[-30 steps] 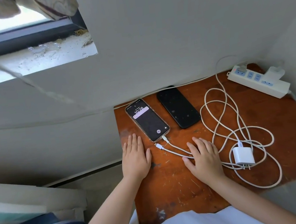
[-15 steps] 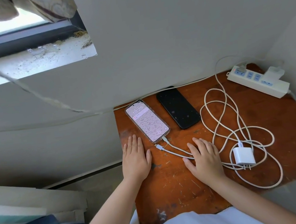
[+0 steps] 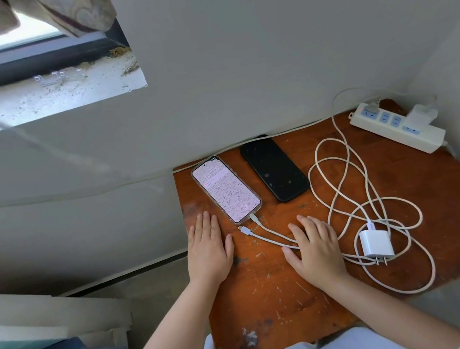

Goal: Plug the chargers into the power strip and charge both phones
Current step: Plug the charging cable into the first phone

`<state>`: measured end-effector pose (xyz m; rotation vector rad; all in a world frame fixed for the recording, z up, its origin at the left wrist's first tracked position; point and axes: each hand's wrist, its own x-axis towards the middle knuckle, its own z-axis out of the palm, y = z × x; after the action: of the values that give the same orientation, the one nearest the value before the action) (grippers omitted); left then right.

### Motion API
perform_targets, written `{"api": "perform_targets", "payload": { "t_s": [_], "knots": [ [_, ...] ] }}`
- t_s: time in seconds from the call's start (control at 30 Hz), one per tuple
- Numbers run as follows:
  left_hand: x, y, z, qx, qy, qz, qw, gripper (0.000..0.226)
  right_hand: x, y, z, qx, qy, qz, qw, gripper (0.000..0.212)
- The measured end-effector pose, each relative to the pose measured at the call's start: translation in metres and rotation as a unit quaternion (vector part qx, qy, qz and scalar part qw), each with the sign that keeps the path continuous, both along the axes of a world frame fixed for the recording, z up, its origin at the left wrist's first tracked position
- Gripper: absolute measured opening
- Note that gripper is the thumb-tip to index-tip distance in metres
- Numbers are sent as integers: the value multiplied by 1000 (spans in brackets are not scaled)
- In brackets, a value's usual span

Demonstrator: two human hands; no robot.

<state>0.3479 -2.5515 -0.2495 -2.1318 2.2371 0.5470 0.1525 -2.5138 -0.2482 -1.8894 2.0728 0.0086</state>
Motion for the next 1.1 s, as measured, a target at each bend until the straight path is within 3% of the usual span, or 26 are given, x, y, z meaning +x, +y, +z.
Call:
{"api": "perform_targets", "payload": {
  "t_s": [0.77, 1.0, 1.1],
  "knots": [
    [2, 3, -5, -14, 10, 6, 1000, 60, 3, 4, 3, 22, 9, 9, 1000, 84],
    [2, 0, -4, -14, 2, 5, 1000, 86, 3, 3, 7, 66, 25, 26, 997, 84],
    [2, -1, -4, -13, 1, 5, 1000, 96, 3, 2, 14, 57, 24, 21, 998, 70]
  ]
}}
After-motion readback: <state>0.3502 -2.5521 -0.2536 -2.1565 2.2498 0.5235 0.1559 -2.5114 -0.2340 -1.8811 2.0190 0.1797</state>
